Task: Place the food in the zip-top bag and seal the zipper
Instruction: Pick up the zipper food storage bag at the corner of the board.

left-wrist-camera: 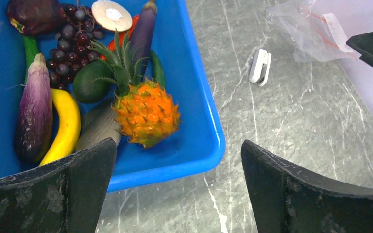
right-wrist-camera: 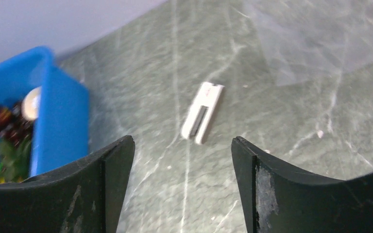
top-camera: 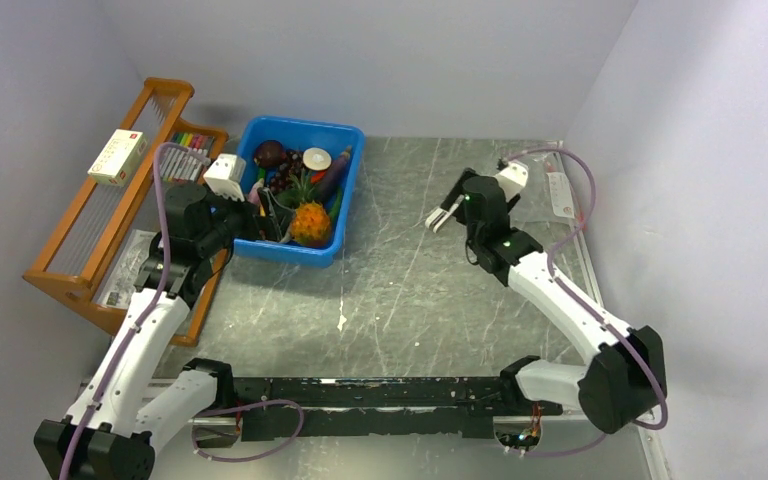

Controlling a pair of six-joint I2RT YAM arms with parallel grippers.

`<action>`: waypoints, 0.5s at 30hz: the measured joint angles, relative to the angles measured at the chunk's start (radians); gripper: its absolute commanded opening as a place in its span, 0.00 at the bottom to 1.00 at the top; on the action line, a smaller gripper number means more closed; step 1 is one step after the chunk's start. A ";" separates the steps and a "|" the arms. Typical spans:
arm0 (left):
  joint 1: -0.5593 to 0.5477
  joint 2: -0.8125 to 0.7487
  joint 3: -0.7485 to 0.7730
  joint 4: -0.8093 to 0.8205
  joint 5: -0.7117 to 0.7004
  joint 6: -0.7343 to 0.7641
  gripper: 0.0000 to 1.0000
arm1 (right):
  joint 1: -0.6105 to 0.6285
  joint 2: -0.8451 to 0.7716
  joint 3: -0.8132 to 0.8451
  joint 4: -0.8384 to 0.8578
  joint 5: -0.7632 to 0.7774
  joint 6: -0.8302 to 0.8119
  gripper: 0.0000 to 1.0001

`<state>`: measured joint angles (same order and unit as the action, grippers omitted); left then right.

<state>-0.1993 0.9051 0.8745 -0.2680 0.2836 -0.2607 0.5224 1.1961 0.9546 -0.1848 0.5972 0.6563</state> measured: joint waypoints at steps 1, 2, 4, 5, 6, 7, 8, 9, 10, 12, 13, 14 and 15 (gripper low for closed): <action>-0.001 -0.003 -0.005 0.001 -0.002 0.001 0.99 | -0.041 0.008 -0.031 0.031 -0.022 0.006 0.67; -0.002 -0.006 -0.010 0.001 -0.005 0.003 0.99 | -0.092 0.014 -0.072 0.067 -0.050 0.016 0.66; -0.004 -0.008 -0.015 0.000 -0.013 0.005 0.99 | -0.163 0.020 -0.129 0.108 -0.088 0.036 0.64; -0.007 -0.010 -0.017 0.000 -0.017 0.007 0.99 | -0.199 0.022 -0.152 0.127 -0.108 0.046 0.63; -0.010 -0.012 -0.019 0.000 -0.020 0.010 0.99 | -0.232 0.023 -0.172 0.146 -0.125 0.061 0.62; -0.011 -0.014 -0.021 0.000 -0.022 0.011 0.99 | -0.261 0.025 -0.186 0.169 -0.139 0.070 0.61; -0.013 -0.017 -0.021 0.000 -0.025 0.011 0.99 | -0.282 0.026 -0.197 0.191 -0.146 0.076 0.59; -0.014 -0.021 -0.021 0.000 -0.029 0.012 0.99 | -0.302 0.029 -0.208 0.214 -0.155 0.084 0.58; -0.014 -0.024 -0.021 0.001 -0.031 0.014 0.99 | -0.326 0.032 -0.218 0.241 -0.167 0.091 0.57; -0.014 -0.029 -0.022 0.001 -0.033 0.015 0.99 | -0.370 0.046 -0.236 0.293 -0.201 0.113 0.56; -0.014 -0.030 -0.021 0.001 -0.034 0.017 0.99 | -0.397 0.056 -0.245 0.318 -0.221 0.126 0.56; -0.014 -0.030 -0.022 0.002 -0.034 0.018 0.99 | -0.422 0.066 -0.252 0.338 -0.236 0.138 0.56; -0.014 -0.030 -0.022 0.001 -0.034 0.018 0.99 | -0.452 0.080 -0.262 0.364 -0.259 0.151 0.56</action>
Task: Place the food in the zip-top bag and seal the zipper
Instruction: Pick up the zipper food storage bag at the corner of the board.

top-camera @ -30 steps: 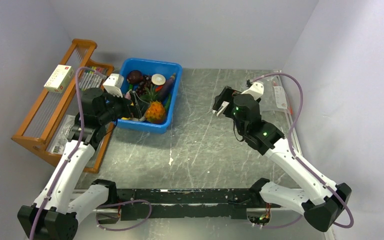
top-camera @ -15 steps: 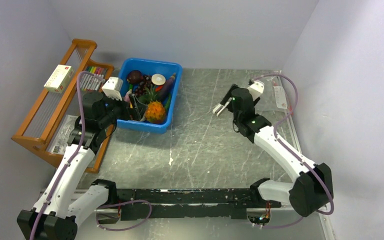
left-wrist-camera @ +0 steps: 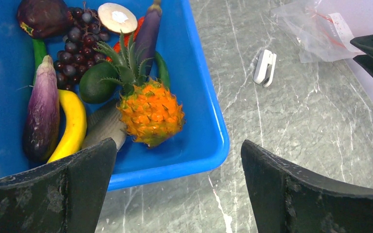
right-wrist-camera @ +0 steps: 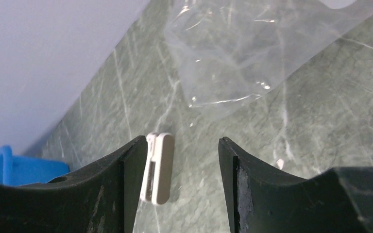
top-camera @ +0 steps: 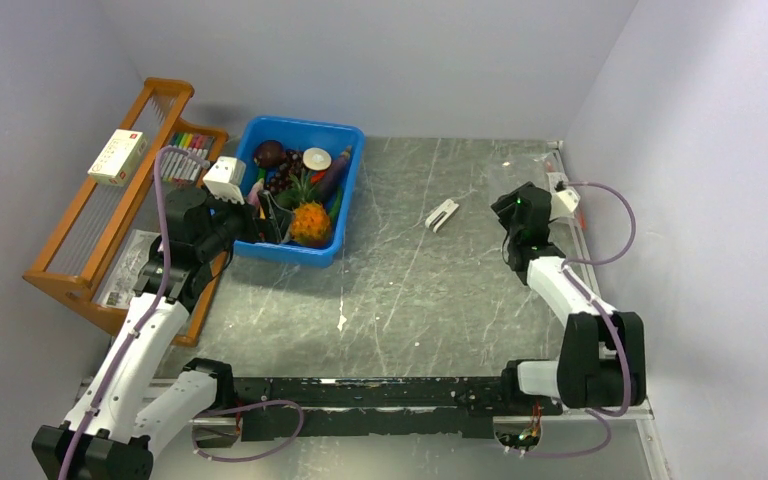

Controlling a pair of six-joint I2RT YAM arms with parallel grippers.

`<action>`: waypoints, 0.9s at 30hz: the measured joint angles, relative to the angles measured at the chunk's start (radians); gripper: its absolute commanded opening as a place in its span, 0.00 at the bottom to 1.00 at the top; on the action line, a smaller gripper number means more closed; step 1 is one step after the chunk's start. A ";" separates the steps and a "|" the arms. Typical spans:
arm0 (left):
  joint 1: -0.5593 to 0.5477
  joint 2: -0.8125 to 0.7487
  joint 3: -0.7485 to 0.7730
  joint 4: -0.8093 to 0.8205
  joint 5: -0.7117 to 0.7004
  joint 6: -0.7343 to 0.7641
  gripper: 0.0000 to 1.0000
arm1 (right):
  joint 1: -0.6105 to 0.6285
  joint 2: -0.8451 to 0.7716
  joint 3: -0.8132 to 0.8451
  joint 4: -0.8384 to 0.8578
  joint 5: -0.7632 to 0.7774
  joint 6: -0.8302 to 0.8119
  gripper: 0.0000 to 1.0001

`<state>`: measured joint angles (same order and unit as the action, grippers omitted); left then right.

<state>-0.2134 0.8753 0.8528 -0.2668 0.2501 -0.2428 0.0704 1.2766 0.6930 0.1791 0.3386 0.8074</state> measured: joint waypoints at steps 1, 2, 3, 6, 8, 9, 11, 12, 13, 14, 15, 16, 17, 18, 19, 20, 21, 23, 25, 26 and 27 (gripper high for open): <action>0.000 0.000 0.000 0.000 0.000 0.000 0.99 | -0.027 0.016 -0.006 0.018 -0.016 0.011 0.57; 0.000 0.000 0.000 0.000 0.000 0.000 0.99 | -0.048 0.032 -0.010 0.029 -0.027 0.023 0.57; 0.000 0.000 0.000 0.000 0.001 0.000 0.99 | -0.069 0.052 -0.010 0.038 -0.037 0.032 0.58; 0.000 0.000 0.000 0.000 0.001 0.000 0.99 | -0.112 0.114 -0.003 0.057 -0.060 0.054 0.59; 0.000 0.000 0.000 0.000 0.001 0.001 0.99 | -0.151 0.155 0.002 0.069 -0.078 0.073 0.59; 0.000 0.000 0.000 0.000 0.001 0.001 0.99 | -0.167 0.172 0.002 0.078 -0.089 0.082 0.60; 0.000 0.000 -0.003 0.001 0.002 0.001 0.99 | -0.203 0.207 0.002 0.101 -0.115 0.107 0.61; 0.000 0.000 -0.005 0.001 0.002 0.001 0.99 | -0.220 0.225 0.002 0.117 -0.127 0.121 0.62; 0.000 0.000 -0.005 0.000 0.003 0.001 0.99 | -0.238 0.247 0.002 0.134 -0.144 0.132 0.63; 0.000 0.000 -0.006 0.001 0.003 0.001 0.99 | -0.254 0.269 0.002 0.157 -0.166 0.140 0.63; 0.000 0.000 -0.006 0.001 0.003 0.001 0.99 | -0.265 0.289 0.002 0.182 -0.187 0.145 0.63; 0.000 0.001 -0.006 0.001 0.004 0.001 1.00 | -0.279 0.316 0.002 0.219 -0.214 0.154 0.63; 0.000 0.001 -0.006 0.001 0.004 0.002 0.98 | -0.293 0.346 0.002 0.250 -0.244 0.161 0.63; 0.000 0.002 -0.006 0.001 0.005 0.002 0.98 | -0.306 0.372 0.002 0.274 -0.267 0.171 0.63; 0.000 0.003 -0.006 0.001 0.005 0.002 0.97 | -0.315 0.391 0.003 0.289 -0.286 0.180 0.63; 0.000 0.005 -0.006 0.001 0.006 0.003 0.97 | -0.326 0.412 0.003 0.304 -0.304 0.191 0.62; 0.000 0.006 -0.006 0.001 0.007 0.004 0.96 | -0.336 0.431 0.002 0.319 -0.320 0.205 0.61; -0.001 0.008 -0.006 0.001 0.008 0.005 0.96 | -0.349 0.458 0.002 0.348 -0.344 0.224 0.51; -0.001 0.008 -0.006 0.000 0.009 0.008 0.95 | -0.356 0.473 0.003 0.371 -0.359 0.230 0.45; -0.001 0.008 -0.006 0.001 0.009 0.008 0.95 | -0.357 0.479 0.003 0.381 -0.370 0.232 0.43; -0.001 0.008 -0.006 0.001 0.010 0.008 0.95 | -0.358 0.484 0.005 0.387 -0.378 0.232 0.40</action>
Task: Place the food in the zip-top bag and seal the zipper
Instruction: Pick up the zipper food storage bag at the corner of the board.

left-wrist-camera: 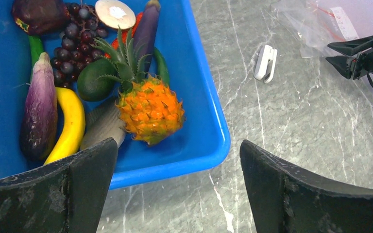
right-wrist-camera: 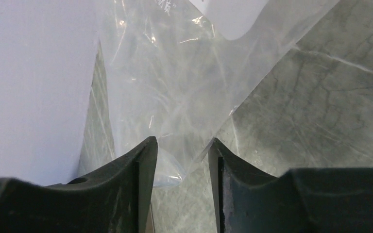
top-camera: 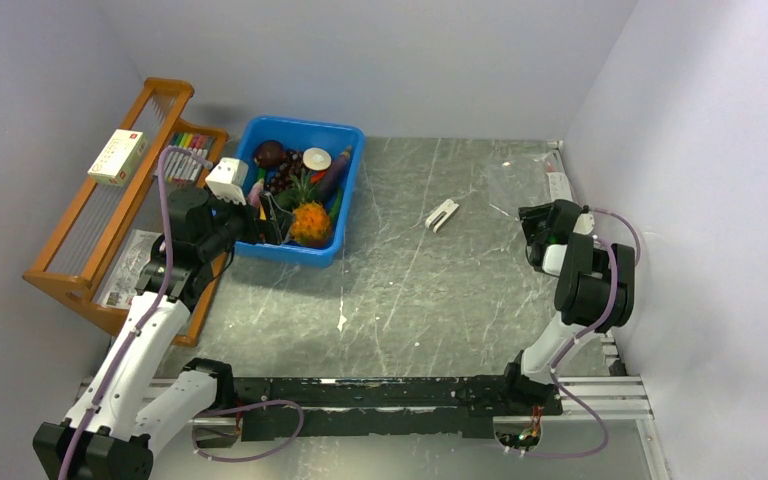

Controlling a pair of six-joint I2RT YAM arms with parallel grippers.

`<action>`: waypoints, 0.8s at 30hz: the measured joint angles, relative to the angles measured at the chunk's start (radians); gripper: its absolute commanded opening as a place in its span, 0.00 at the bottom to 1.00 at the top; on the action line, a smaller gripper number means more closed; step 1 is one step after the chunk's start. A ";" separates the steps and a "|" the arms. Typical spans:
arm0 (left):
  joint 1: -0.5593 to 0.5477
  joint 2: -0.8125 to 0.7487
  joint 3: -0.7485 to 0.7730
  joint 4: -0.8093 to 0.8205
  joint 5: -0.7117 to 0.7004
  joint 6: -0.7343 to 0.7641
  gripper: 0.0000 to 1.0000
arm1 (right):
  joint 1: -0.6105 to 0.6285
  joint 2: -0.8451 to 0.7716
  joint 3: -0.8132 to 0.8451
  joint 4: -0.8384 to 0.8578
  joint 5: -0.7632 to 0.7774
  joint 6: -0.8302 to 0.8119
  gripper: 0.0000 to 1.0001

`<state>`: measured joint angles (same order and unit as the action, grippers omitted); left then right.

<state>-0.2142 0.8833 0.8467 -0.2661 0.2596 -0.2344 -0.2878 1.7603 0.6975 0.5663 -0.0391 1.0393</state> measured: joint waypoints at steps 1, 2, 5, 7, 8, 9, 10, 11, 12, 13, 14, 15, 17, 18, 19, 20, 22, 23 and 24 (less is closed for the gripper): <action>0.000 0.000 -0.001 0.000 0.000 0.000 0.95 | -0.001 0.006 0.002 0.012 -0.007 0.001 0.38; 0.000 0.000 -0.002 0.000 0.001 0.000 0.95 | -0.001 0.011 0.003 0.022 -0.018 0.001 0.36; 0.000 0.000 -0.004 0.000 0.005 0.003 0.94 | -0.003 0.019 0.003 0.045 -0.035 -0.004 0.25; 0.000 0.000 -0.005 0.000 0.007 0.003 0.94 | -0.005 0.020 0.003 0.056 -0.043 -0.007 0.21; 0.000 0.000 -0.005 0.000 0.007 0.003 0.94 | -0.005 0.020 0.003 0.059 -0.045 -0.011 0.19; 0.000 0.000 -0.005 0.000 0.008 0.003 0.94 | -0.005 0.019 0.003 0.060 -0.047 -0.017 0.16; 0.000 0.000 -0.005 0.000 0.009 0.003 0.93 | -0.005 0.019 0.003 0.058 -0.049 -0.022 0.13; 0.000 0.000 -0.005 0.000 0.011 0.003 0.93 | -0.005 0.019 0.003 0.057 -0.051 -0.027 0.10; 0.000 0.000 -0.005 0.000 0.011 0.003 0.93 | -0.005 0.018 0.002 0.056 -0.051 -0.031 0.07; 0.000 0.000 -0.005 0.000 0.013 0.003 0.93 | -0.005 0.014 0.002 0.056 -0.051 -0.035 0.03; 0.000 0.000 -0.005 0.000 0.013 0.003 0.93 | -0.005 0.008 0.001 0.055 -0.052 -0.039 0.00; 0.000 0.000 -0.005 0.000 0.013 0.003 0.93 | -0.005 0.002 0.000 0.055 -0.051 -0.045 0.00; 0.000 0.000 -0.005 0.000 0.013 0.003 0.92 | -0.005 -0.017 -0.003 0.051 -0.051 -0.058 0.00; 0.000 0.000 -0.005 0.000 0.013 0.003 0.92 | -0.005 -0.026 -0.003 0.050 -0.051 -0.065 0.00; 0.000 0.000 -0.005 0.000 0.013 0.003 0.92 | -0.005 -0.033 -0.003 0.050 -0.051 -0.072 0.00; 0.000 0.000 -0.005 0.000 0.013 0.003 0.92 | -0.005 -0.039 -0.003 0.049 -0.051 -0.078 0.00; 0.000 0.000 -0.005 0.000 0.014 0.003 0.91 | -0.005 -0.049 -0.003 0.042 -0.052 -0.091 0.00; 0.000 0.000 -0.005 0.000 0.016 0.003 0.91 | -0.005 -0.056 -0.003 0.033 -0.052 -0.099 0.00; 0.000 0.000 -0.005 0.000 0.020 0.004 0.91 | -0.005 -0.064 -0.003 0.022 -0.051 -0.106 0.00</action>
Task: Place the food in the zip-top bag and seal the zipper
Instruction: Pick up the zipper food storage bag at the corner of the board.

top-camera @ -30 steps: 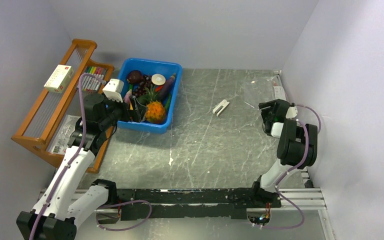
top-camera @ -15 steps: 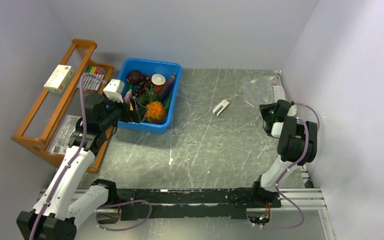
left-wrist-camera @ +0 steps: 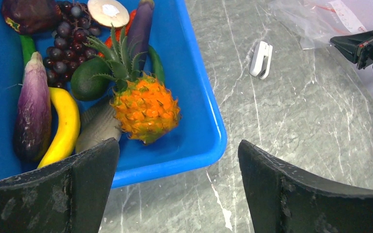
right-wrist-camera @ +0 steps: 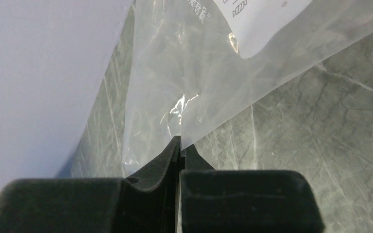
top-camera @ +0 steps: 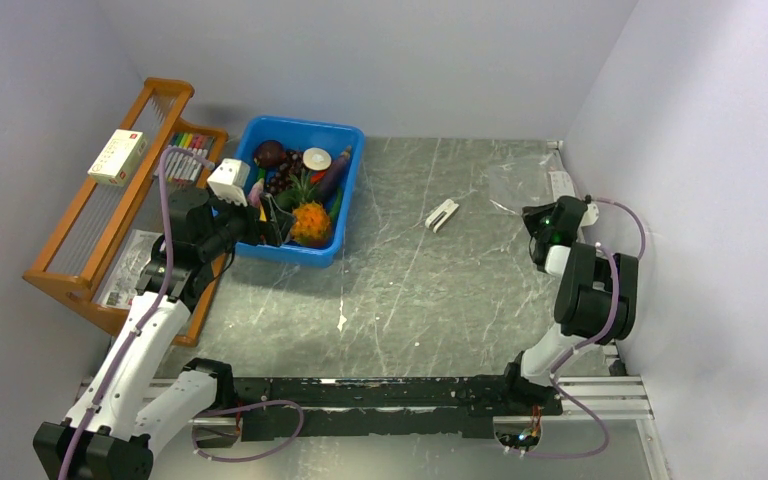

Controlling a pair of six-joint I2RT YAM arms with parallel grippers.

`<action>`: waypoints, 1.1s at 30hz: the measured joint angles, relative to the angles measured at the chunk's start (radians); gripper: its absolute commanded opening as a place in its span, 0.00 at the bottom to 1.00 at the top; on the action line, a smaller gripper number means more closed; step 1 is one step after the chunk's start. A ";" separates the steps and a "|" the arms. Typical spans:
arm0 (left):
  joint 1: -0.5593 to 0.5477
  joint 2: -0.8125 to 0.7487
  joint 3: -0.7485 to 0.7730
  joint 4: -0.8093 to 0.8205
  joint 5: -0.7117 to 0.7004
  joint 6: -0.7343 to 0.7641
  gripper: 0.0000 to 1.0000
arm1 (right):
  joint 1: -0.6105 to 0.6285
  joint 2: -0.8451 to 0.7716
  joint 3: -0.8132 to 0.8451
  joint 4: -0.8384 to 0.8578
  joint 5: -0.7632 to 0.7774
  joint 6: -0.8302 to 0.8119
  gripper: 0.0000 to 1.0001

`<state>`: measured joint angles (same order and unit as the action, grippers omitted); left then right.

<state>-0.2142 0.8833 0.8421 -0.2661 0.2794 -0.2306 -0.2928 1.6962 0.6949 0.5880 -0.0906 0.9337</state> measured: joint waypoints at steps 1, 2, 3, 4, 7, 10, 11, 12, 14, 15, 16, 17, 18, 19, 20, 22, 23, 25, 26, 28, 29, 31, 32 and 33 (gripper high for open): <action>0.000 0.000 0.000 0.000 0.004 0.000 0.91 | 0.001 -0.009 0.000 -0.011 0.000 -0.006 0.00; 0.000 0.000 -0.001 0.000 0.008 0.001 0.90 | 0.003 -0.024 -0.001 -0.029 0.001 -0.013 0.00; 0.000 0.000 -0.003 0.003 0.014 0.003 0.89 | 0.008 -0.044 -0.002 -0.045 0.005 -0.020 0.00; 0.000 0.000 -0.006 0.005 0.020 0.006 0.89 | 0.013 -0.064 -0.003 -0.060 0.010 -0.027 0.00; 0.000 -0.001 -0.017 0.012 0.044 0.016 0.88 | 0.048 -0.150 -0.003 -0.106 0.035 -0.053 0.00; 0.000 -0.001 -0.027 0.016 0.065 0.018 0.86 | 0.107 -0.240 -0.001 -0.170 0.077 -0.071 0.00; -0.002 -0.001 -0.029 0.016 0.067 0.018 0.85 | 0.121 -0.261 0.000 -0.192 0.088 -0.075 0.00; -0.004 -0.001 -0.031 0.019 0.068 0.018 0.85 | 0.140 -0.286 0.005 -0.227 0.102 -0.080 0.00; -0.008 0.000 -0.034 0.024 0.069 0.018 0.84 | 0.172 -0.331 0.018 -0.299 0.132 -0.096 0.00; -0.010 0.002 -0.034 0.027 0.070 0.018 0.84 | 0.189 -0.352 0.025 -0.335 0.150 -0.105 0.00; -0.012 0.006 -0.034 0.030 0.071 0.018 0.84 | 0.206 -0.375 0.031 -0.367 0.169 -0.112 0.00; -0.014 0.013 -0.033 0.031 0.074 0.018 0.83 | 0.222 -0.393 0.037 -0.394 0.186 -0.118 0.00; -0.015 0.020 -0.033 0.032 0.075 0.018 0.82 | 0.245 -0.419 0.048 -0.437 0.212 -0.125 0.00; -0.017 0.028 -0.033 0.032 0.080 0.018 0.81 | 0.261 -0.435 0.055 -0.463 0.227 -0.128 0.00; -0.020 0.035 -0.033 0.034 0.089 0.018 0.80 | 0.279 -0.455 0.068 -0.501 0.249 -0.130 0.00; -0.032 0.040 -0.033 0.040 0.109 0.028 0.80 | 0.308 -0.492 0.092 -0.562 0.279 -0.136 0.00; -0.043 0.039 -0.033 0.046 0.115 0.039 0.80 | 0.320 -0.513 0.101 -0.587 0.286 -0.141 0.00; -0.084 0.032 -0.031 0.063 0.117 0.068 0.81 | 0.336 -0.554 0.117 -0.632 0.292 -0.149 0.00; -0.105 0.027 -0.027 0.065 0.116 0.084 0.81 | 0.345 -0.578 0.129 -0.662 0.296 -0.151 0.00; -0.134 0.026 -0.010 0.069 0.116 0.110 0.81 | 0.366 -0.620 0.151 -0.706 0.304 -0.154 0.00; -0.146 0.026 0.005 0.073 0.117 0.124 0.81 | 0.380 -0.640 0.163 -0.726 0.307 -0.156 0.00; -0.158 0.030 0.030 0.083 0.129 0.147 0.80 | 0.405 -0.680 0.181 -0.749 0.304 -0.162 0.00; -0.164 0.035 0.043 0.087 0.140 0.158 0.80 | 0.414 -0.698 0.189 -0.758 0.296 -0.167 0.00; -0.167 0.045 0.058 0.094 0.154 0.174 0.79 | 0.421 -0.710 0.194 -0.763 0.285 -0.170 0.00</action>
<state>-0.3817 0.9279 0.9005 -0.1722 0.4335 -0.0570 0.1280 0.9863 0.8890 -0.1753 0.1947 0.7635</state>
